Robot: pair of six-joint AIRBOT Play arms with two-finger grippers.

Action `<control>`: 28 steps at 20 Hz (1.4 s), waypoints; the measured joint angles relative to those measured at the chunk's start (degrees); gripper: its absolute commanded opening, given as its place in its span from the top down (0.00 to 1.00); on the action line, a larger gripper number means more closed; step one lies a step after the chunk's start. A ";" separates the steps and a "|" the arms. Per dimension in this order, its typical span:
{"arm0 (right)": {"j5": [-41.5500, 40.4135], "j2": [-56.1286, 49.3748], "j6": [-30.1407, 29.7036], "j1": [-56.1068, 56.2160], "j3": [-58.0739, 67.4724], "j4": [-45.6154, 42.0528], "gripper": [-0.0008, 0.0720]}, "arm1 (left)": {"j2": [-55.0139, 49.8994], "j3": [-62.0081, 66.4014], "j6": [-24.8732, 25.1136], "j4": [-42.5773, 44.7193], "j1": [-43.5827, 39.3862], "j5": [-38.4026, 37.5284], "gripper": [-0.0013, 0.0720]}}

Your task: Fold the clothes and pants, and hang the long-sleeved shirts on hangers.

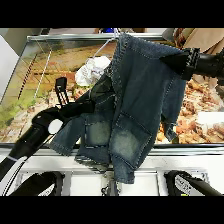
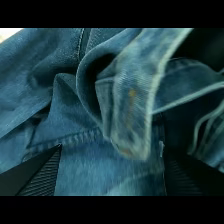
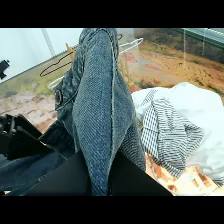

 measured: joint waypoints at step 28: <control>1.49 5.09 1.22 0.07 0.00 12.72 0.95 | -13.90 24.87 10.03 -1.90 7.54 -17.97 0.95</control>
